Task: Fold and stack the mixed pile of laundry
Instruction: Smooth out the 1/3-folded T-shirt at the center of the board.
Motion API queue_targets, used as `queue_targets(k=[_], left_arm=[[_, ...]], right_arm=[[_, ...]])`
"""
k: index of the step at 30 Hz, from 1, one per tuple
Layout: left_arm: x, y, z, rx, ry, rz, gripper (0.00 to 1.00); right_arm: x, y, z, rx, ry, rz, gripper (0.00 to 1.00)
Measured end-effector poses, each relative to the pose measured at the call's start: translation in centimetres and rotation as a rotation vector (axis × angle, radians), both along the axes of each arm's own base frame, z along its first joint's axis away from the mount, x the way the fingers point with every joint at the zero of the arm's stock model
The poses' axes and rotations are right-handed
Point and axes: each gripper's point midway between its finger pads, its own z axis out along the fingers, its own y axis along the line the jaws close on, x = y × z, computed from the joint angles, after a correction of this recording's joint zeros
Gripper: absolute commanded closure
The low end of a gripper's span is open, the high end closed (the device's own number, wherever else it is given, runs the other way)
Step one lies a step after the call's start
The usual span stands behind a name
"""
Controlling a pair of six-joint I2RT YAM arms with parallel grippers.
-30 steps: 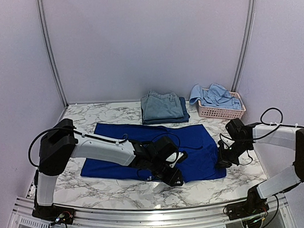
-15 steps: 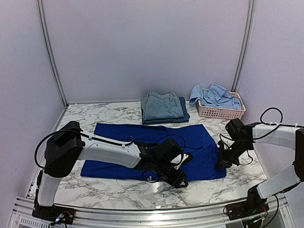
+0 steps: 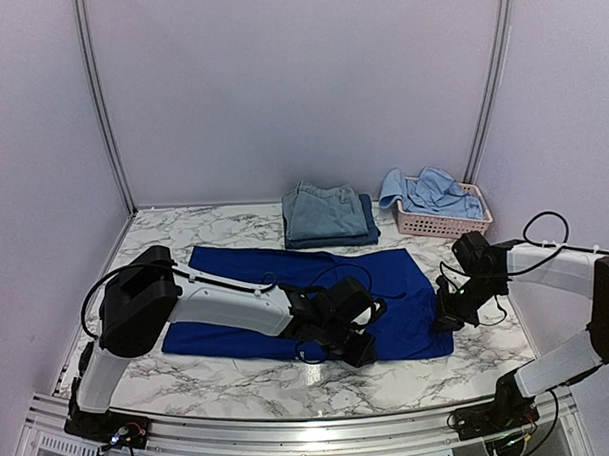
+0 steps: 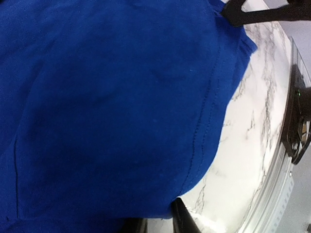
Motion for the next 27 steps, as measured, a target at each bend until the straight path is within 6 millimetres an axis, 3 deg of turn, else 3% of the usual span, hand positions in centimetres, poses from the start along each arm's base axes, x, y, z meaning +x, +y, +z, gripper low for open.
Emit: queue_targets(k=[3,6,13,19,22,27], left_arm=[[0.1,0.1,-0.1,0.007,-0.001,0.007,0.86],[0.0,0.3,0.0,0.012,-0.002,0.008,1.0],[0.3,0.4,3.2,-0.025,-0.028,0.005,1.0],[1.3,0.6,6.0,-0.08,-0.016,0.017,1.0],[3.0,1.3,6.2,-0.09,0.017,0.052,1.0],[8.0,3.5,6.2,-0.102,0.051,0.159,1.0]], right_arm=[[0.5,0.2,0.7,0.009,-0.016,-0.002,1.0],[0.9,0.4,1.4,0.019,-0.032,-0.002,1.0],[1.3,0.8,2.3,0.044,-0.04,-0.006,1.0],[2.8,1.7,4.3,0.096,-0.085,-0.026,1.0],[4.2,2.3,5.8,0.126,-0.13,-0.036,1.0],[6.7,3.1,6.5,0.157,-0.169,-0.052,1.0]])
